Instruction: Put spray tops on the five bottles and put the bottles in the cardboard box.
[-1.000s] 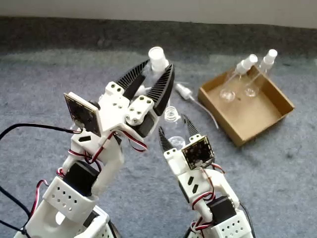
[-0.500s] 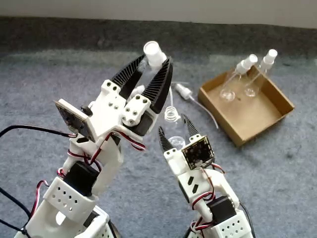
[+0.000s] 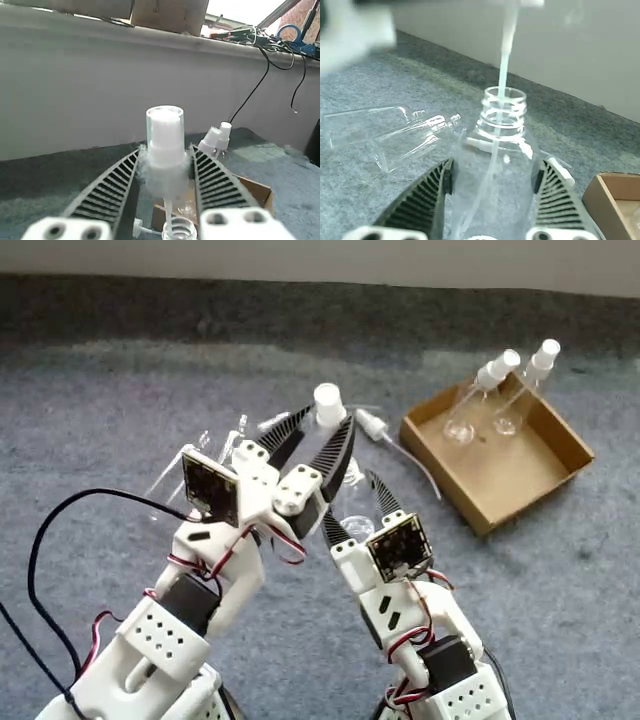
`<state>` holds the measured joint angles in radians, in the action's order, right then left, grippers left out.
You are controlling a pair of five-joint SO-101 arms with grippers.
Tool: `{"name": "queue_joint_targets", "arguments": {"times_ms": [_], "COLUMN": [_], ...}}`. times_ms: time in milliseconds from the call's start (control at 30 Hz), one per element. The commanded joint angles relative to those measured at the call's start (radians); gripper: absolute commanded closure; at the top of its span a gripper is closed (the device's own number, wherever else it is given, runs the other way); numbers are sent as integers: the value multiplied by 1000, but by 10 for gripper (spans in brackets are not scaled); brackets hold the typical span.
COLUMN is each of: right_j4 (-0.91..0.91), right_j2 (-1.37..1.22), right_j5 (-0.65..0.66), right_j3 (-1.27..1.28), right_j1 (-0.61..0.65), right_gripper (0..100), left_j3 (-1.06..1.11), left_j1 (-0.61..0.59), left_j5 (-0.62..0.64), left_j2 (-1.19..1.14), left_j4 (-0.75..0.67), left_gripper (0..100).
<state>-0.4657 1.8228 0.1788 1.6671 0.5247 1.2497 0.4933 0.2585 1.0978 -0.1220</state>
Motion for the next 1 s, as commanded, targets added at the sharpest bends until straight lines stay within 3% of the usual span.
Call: {"name": "queue_joint_targets", "arguments": {"times_ms": [0,967], "right_j4": [-2,-4], "right_j2": [10,10], "right_j5": [17,12], "right_j3": [174,174], "right_j1": [4,2], "right_gripper": [872,872], "left_j3": [44,171], "left_j1": [62,79], "left_j5": [-8,-6], "left_j2": [19,21], "left_j4": [-21,-23], "left_gripper": [966,963]}}
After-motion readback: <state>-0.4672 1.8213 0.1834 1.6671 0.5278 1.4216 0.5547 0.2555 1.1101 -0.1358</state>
